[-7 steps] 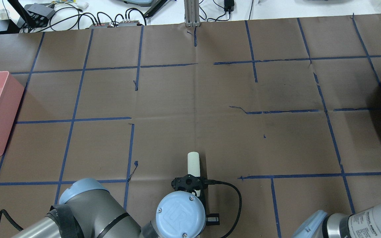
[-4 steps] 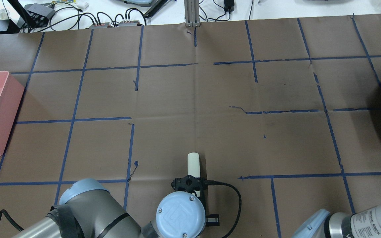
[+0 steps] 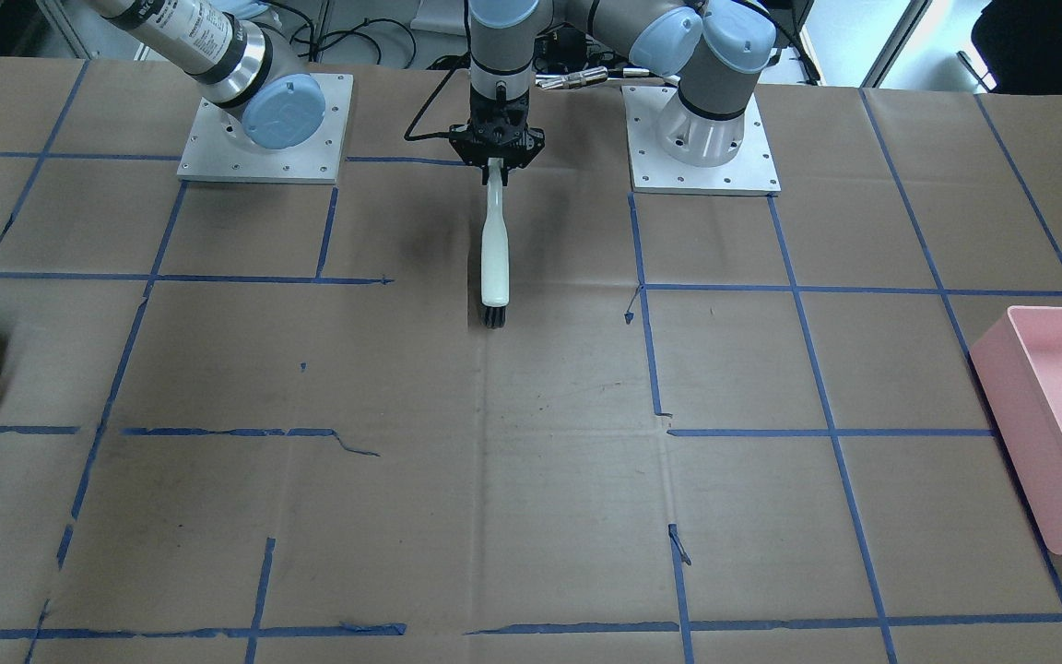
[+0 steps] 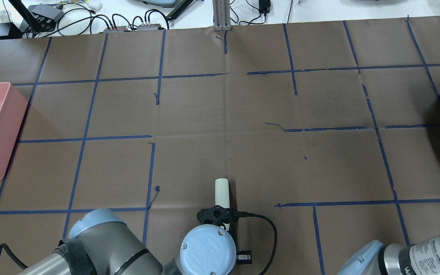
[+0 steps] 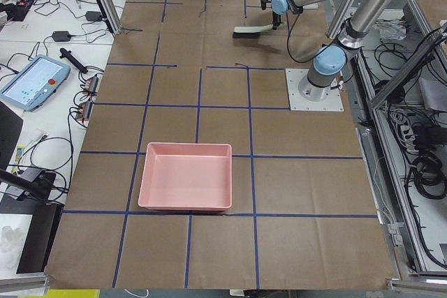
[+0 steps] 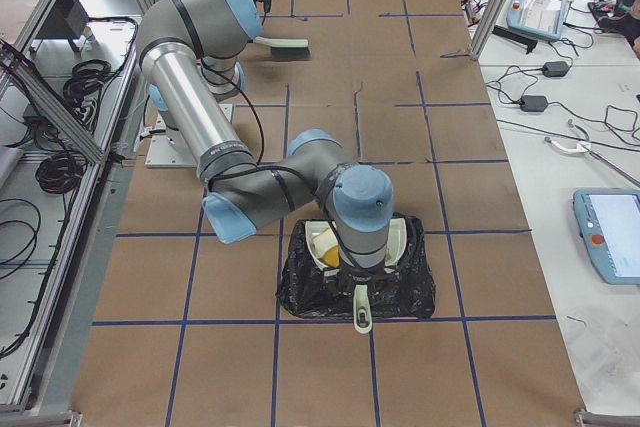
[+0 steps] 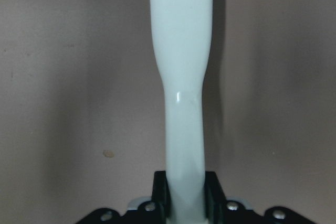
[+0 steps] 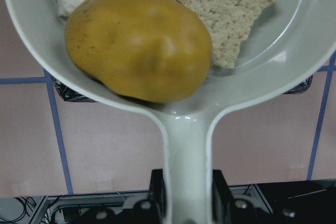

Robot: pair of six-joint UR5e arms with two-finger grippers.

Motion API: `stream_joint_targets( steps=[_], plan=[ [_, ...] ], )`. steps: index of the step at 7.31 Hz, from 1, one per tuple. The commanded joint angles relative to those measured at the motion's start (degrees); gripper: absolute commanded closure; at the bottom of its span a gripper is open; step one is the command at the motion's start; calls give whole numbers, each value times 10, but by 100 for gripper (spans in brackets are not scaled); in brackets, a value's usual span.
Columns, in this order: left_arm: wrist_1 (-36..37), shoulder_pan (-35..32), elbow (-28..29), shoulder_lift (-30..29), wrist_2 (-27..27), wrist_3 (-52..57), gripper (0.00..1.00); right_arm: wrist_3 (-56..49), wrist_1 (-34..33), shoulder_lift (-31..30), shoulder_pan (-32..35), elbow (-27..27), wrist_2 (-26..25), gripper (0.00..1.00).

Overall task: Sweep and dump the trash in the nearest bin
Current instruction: 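Carry the loaded dustpan with the right gripper over the trash bag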

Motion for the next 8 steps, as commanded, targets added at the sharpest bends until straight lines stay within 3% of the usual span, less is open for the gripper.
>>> stream_joint_targets(
  steps=[1, 3, 5, 6, 8],
  plan=[
    [1, 0, 1, -3, -1, 0, 50, -11, 1, 24, -5, -29, -6, 100],
    [2, 0, 3, -2, 2, 1, 46, -11, -1, 31, -5, -34, -33, 100],
    [36, 8, 10, 8, 19, 6, 12, -2, -35, 26, -5, -32, -53, 100],
    [35, 14, 31, 12, 40, 11, 4, 0, -49, 26, -1, -31, -77, 100],
    [28, 86, 72, 20, 35, 78, 1, 26, -49, 22, 3, -29, -112, 100]
  ],
)
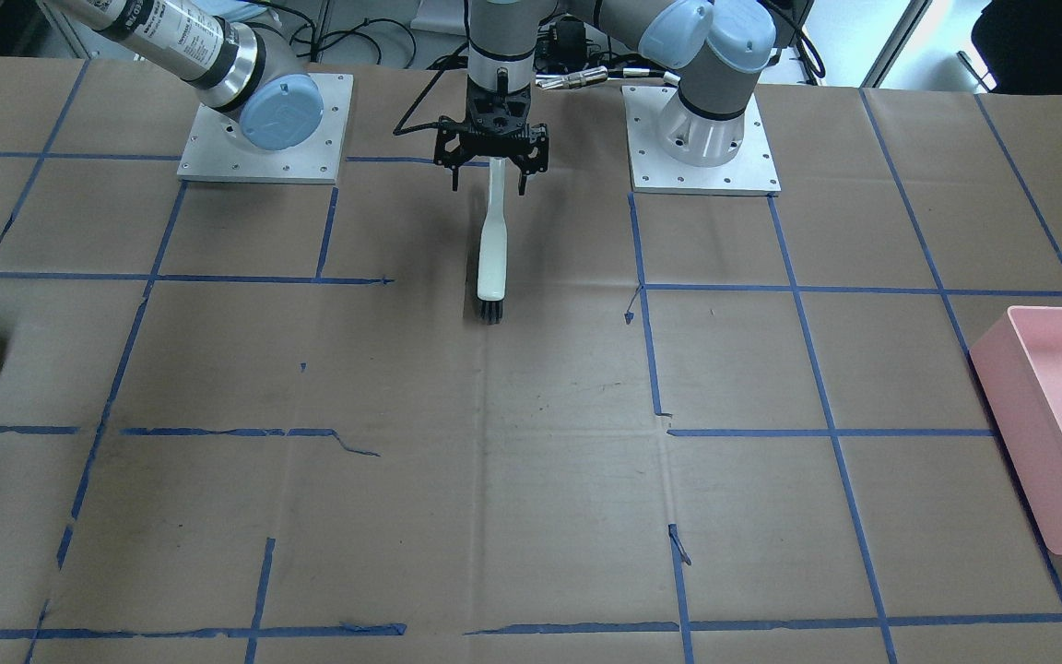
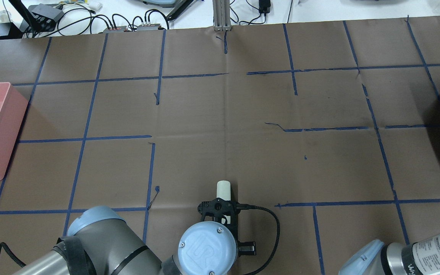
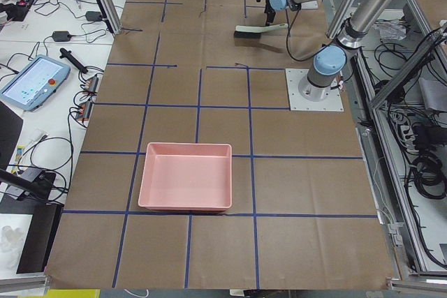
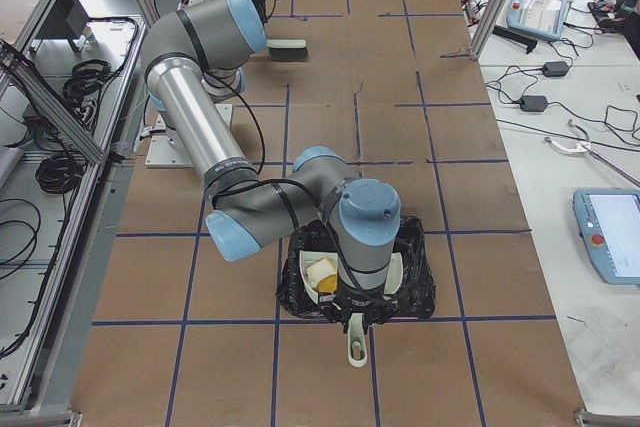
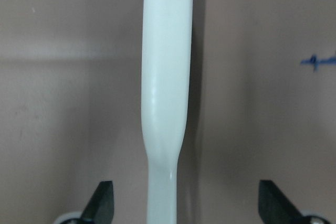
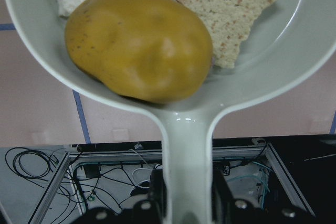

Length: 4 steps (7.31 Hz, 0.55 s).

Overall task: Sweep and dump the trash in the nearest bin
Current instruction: 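Carry the loaded dustpan with the right gripper over the trash bag, then lay the white brush on the table and raise the left gripper away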

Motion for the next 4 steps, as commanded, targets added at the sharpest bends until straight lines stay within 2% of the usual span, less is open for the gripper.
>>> stream_joint_targets(
  steps=[1, 2, 4],
  plan=[
    [-10, 75, 40, 15, -2, 109, 1, 23, -3, -1, 4, 1, -37, 100],
    [-46, 118, 49, 39, -2, 161, 1, 31, -3, -4, 6, 2, -43, 99],
    [-186, 216, 88, 91, -23, 240, 1, 49, -3, -6, 28, 2, -83, 99]
  ],
)
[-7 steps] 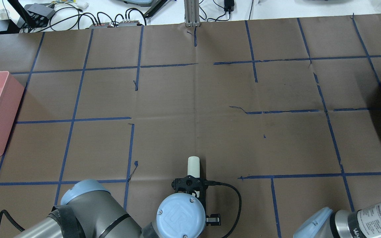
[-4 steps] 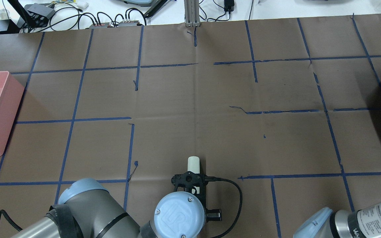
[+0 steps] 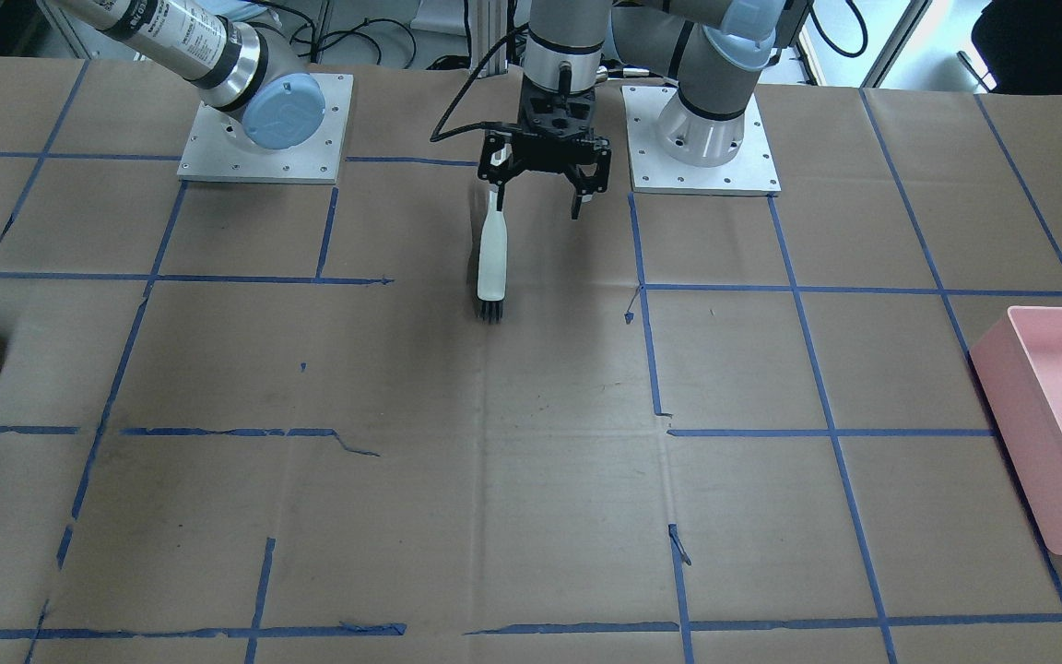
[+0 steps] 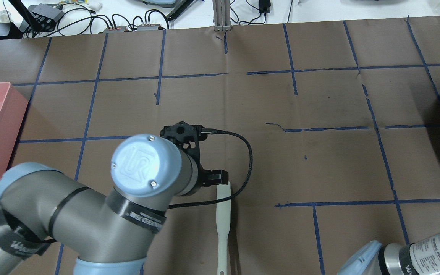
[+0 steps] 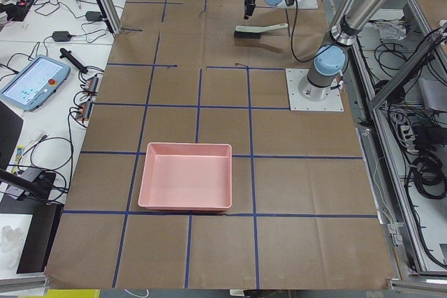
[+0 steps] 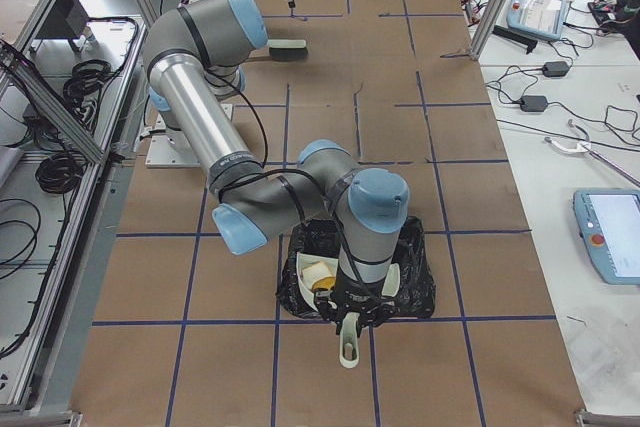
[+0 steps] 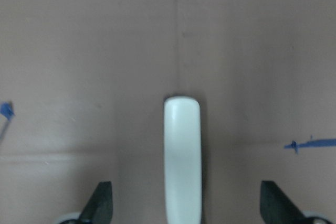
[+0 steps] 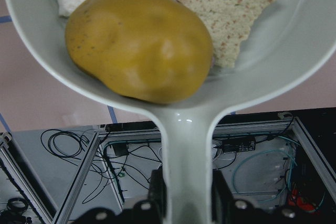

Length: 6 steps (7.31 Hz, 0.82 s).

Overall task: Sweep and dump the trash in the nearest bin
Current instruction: 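Lay the white brush on the table and raise the left gripper away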

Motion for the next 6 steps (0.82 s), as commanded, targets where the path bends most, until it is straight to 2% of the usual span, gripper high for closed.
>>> stream_joint_targets(
  steps=[1, 2, 3, 6],
  plan=[
    [-120, 106, 51, 36, -46, 89, 1, 18, 0, -3, 20, 1, -37, 99],
    [-162, 138, 81, 36, -47, 132, 1, 26, -1, -3, 25, 0, -64, 99],
    [-219, 164, 119, 34, -48, 161, 1, 29, 0, -8, 28, 1, -70, 98],
    [-331, 194, 260, -4, -45, 169, 1, 38, -1, -15, 39, 5, -98, 98]
  ],
)
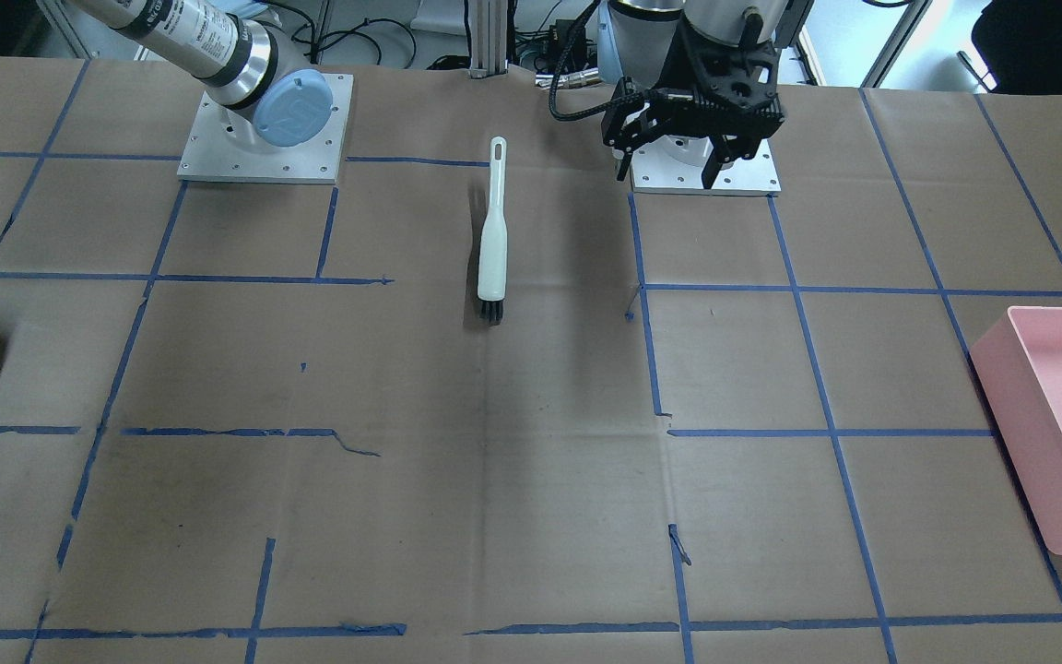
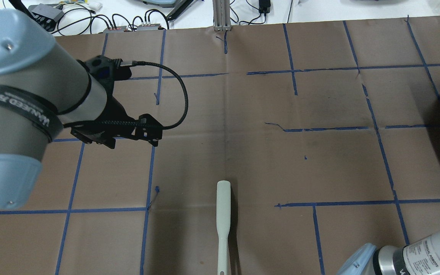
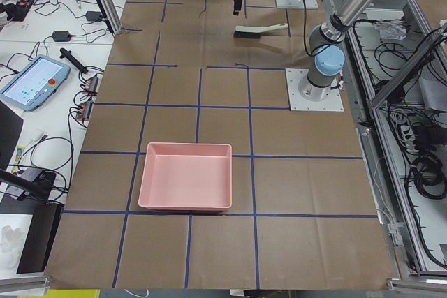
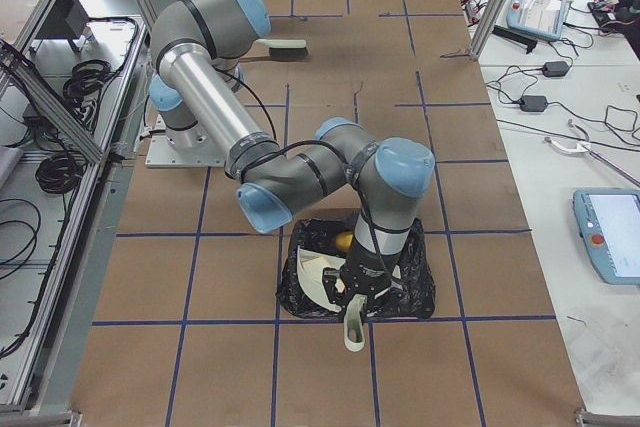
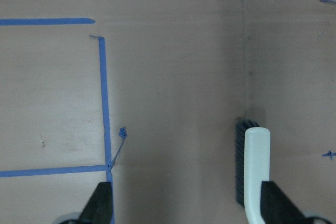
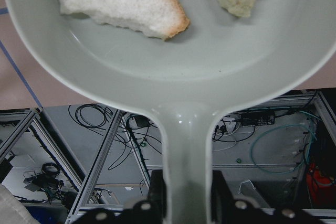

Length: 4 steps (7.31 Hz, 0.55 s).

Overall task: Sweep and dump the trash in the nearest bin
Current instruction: 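Lay the white brush on the table and raise the left gripper away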

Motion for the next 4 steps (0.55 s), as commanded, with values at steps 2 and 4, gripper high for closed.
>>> stream_joint_targets(
  steps=[2, 4],
  plan=[
    [-68, 11, 89, -43, 10, 65, 1, 16, -1, -3, 3, 7, -30, 98],
    [-65, 10, 85, -54, 48, 77, 1, 22, -1, -4, 9, 16, -56, 98]
  ],
)
